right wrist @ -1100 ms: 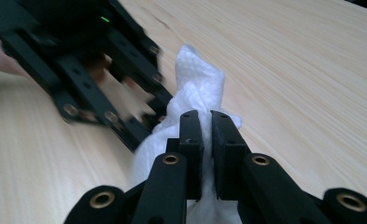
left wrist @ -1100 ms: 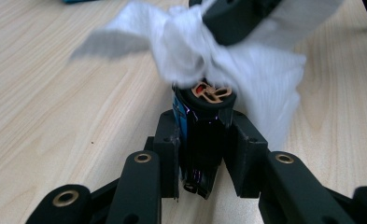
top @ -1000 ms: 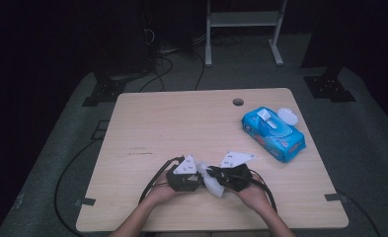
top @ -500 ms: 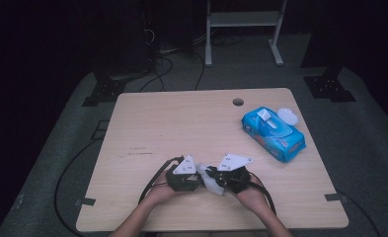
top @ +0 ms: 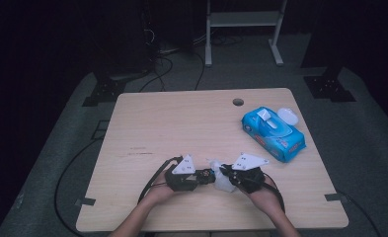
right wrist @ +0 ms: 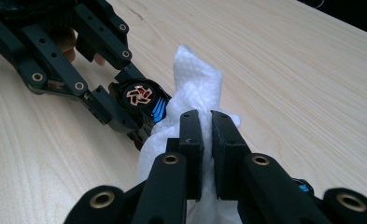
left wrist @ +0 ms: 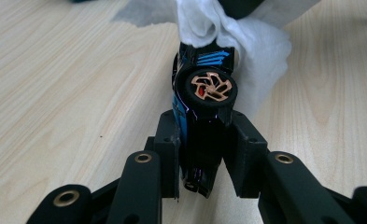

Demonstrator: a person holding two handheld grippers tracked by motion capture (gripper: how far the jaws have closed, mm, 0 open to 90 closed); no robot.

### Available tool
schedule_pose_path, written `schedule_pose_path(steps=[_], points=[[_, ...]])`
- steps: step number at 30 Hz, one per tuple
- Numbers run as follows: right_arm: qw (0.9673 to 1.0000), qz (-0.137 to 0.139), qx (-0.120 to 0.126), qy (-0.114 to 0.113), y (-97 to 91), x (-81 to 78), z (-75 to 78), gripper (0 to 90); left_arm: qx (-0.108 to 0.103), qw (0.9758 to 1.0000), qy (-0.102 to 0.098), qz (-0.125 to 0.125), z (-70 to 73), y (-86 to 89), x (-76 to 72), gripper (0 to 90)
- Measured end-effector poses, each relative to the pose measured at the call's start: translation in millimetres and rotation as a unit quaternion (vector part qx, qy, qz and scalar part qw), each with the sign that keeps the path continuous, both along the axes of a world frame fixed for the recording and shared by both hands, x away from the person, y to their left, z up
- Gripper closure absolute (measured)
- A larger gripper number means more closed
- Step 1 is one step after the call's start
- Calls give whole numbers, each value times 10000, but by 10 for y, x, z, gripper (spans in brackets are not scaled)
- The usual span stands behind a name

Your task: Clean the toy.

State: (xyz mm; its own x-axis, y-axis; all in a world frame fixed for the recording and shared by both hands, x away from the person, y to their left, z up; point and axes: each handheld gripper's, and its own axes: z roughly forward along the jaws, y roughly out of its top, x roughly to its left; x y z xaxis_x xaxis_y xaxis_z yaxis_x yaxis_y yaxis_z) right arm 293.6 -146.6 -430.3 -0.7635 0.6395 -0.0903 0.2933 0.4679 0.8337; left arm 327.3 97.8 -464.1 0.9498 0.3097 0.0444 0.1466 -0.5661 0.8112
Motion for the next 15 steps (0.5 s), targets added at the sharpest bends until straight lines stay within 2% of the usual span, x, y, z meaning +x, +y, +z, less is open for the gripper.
schedule_pose_path(steps=[3,5,6,7,8,9,11,15], points=[[9999,-57,66,56,-77,35,0,831,-16,10000,-18,24,-4,5,3,682],[9997,-238,32,24,-151,55,2,831,-24,10000,-14,23,-5,4,9,683],[9995,-289,77,87,-175,60,6,831,-5,10000,-19,12,-3,4,14,683],[9993,-322,119,131,-180,61,6,831,-19,10000,-9,25,-4,4,16,682],[9994,-335,93,79,-155,55,0,831,-24,10000,-1,37,-5,8,18,682],[9994,-326,94,43,-131,51,-4,831,-14,10000,-3,47,-4,15,19,682],[9996,-136,236,115,-59,41,-21,831,12,10000,-2,59,2,34,17,681],[9999,-94,91,24,-47,48,-7,831,43,10000,-28,70,8,50,13,681]])
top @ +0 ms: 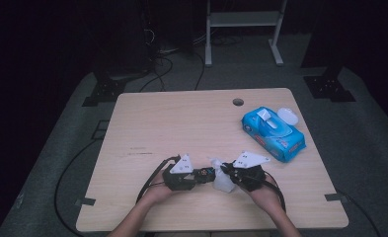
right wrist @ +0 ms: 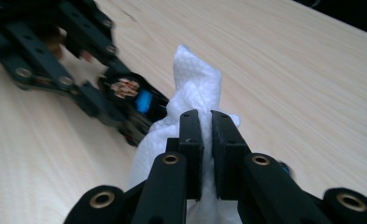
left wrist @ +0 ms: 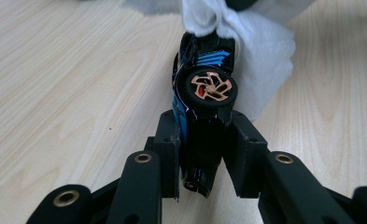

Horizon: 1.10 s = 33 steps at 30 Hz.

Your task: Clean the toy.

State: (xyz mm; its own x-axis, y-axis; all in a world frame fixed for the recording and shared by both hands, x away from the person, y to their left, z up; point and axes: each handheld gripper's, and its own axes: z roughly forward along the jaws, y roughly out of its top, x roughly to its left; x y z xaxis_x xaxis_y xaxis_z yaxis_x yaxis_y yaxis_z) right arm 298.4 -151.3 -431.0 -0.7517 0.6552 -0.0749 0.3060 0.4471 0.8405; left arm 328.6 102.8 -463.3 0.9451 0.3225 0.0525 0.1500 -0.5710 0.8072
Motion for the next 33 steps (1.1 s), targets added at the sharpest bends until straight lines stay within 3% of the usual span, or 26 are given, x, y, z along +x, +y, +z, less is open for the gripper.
schedule_pose_path(steps=[2,5,11,15,17,19,21,28,31,33], points=[[9999,-133,-86,-53,-87,12,5,830,4,10000,4,6,0,2,10,681],[9995,-327,-27,24,-176,33,0,830,6,10000,-1,6,-1,2,15,681],[9999,-127,-6,31,-87,16,4,830,41,10000,-5,74,9,59,39,679],[9992,-392,69,83,-230,73,-7,829,28,10000,-6,89,6,59,37,680],[9991,-413,72,76,-213,60,-5,830,24,10000,-3,88,5,59,37,680],[9996,-220,157,86,-138,33,-6,830,46,10000,-7,87,8,59,40,680],[10000,-94,-9,10,-57,13,-9,829,43,9999,5,103,8,62,40,680],[9990,-432,32,71,-239,66,-7,830,70,9999,-32,100,9,61,38,683],[9997,-186,140,35,-149,29,8,830,83,9999,-19,73,11,63,44,685],[9999,-100,25,31,-85,30,-11,829,55,10000,-4,61,4,68,50,686]])
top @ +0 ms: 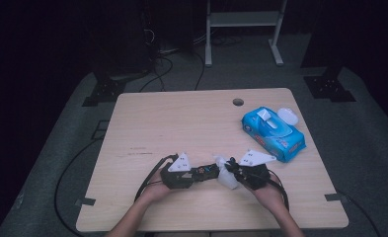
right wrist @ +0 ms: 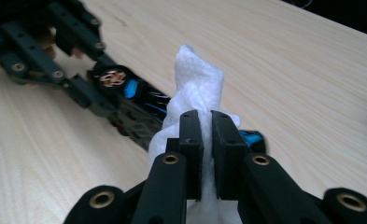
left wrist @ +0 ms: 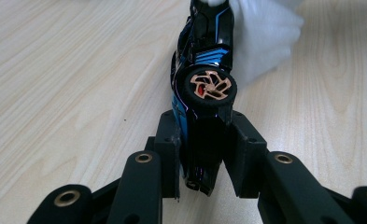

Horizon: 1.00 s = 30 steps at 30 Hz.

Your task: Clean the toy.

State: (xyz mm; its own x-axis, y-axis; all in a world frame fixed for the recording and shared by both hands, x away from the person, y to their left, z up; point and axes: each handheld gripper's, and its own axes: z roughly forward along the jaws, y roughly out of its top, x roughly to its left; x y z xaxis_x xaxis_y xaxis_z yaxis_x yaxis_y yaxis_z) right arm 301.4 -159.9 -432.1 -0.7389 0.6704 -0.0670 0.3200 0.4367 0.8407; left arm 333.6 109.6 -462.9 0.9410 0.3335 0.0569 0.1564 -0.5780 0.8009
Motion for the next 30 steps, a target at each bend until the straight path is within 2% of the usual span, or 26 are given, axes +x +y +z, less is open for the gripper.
schedule_pose_path(steps=[6,10,12,13,17,19,21,23,25,26,28,30], points=[[9996,-274,-1,-5,-105,65,-6,829,29,10000,-24,-46,6,-13,0,700],[9999,-78,80,4,-35,41,1,829,23,10000,-14,-7,10,-3,3,704],[10000,15,23,-24,23,38,-4,829,-9,10000,-23,-14,17,5,2,711],[10000,18,-7,-28,34,42,-5,829,-8,10000,-24,-16,23,8,-4,712],[9999,-52,130,-1,44,94,19,830,-16,10000,-28,-32,22,10,-5,714],[9998,102,161,-54,140,94,45,831,-50,10000,-9,-26,18,13,-4,716],[9994,346,-11,-82,280,86,55,830,-63,10000,2,-43,17,17,1,717],[9988,421,-235,-123,339,115,57,830,-58,10000,5,-44,17,23,8,718],[9990,297,-302,-141,281,159,59,830,-79,10000,15,-53,15,29,15,719],[9993,144,-306,-149,193,185,60,831,-60,10000,22,-61,18,35,20,719],[9997,-106,-208,-79,51,206,49,832,-88,9999,36,-67,15,36,22,719],[9998,-170,-39,2,4,190,14,834,-122,9999,13,-33,20,13,11,707]])
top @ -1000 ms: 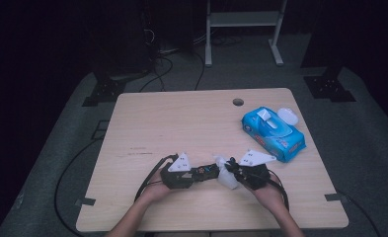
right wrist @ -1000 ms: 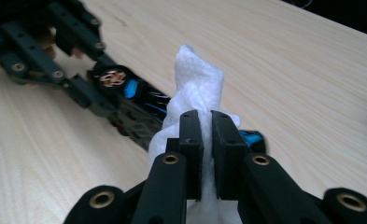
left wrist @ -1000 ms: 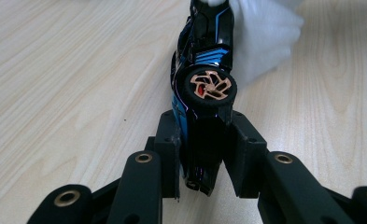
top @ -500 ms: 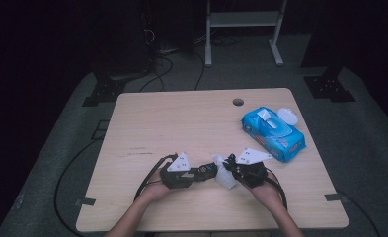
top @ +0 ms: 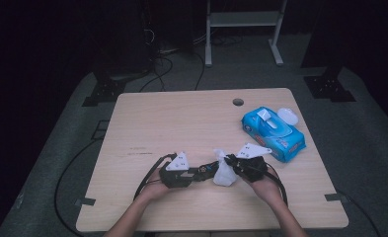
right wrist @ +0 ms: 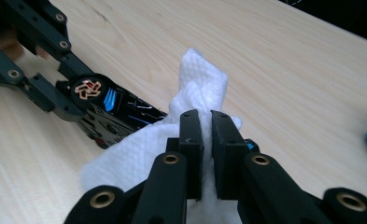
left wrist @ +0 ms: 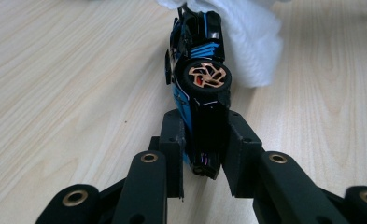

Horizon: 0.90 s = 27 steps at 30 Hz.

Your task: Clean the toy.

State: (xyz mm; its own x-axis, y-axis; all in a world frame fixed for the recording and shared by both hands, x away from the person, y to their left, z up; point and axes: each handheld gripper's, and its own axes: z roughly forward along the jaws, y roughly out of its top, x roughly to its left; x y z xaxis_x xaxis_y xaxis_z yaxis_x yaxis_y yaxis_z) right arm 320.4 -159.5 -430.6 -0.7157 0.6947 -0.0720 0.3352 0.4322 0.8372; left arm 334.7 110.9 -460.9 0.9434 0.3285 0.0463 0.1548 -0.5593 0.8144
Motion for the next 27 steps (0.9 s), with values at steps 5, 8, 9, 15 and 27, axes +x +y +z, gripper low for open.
schedule_pose_path(steps=[5,8,9,15,27], points=[[9999,3,-138,-88,61,-30,8,836,31,10000,-67,47,29,-38,-25,670],[9991,197,307,225,79,-15,8,836,-61,10000,24,-8,17,-36,-19,682],[9989,268,305,223,122,-21,3,836,-58,10000,24,-20,16,-41,-18,686],[9968,802,5,61,428,-106,23,835,-39,10000,31,-49,20,-22,-14,690],[9972,751,-11,24,449,-109,22,835,-66,9999,93,-25,19,3,-10,692]])
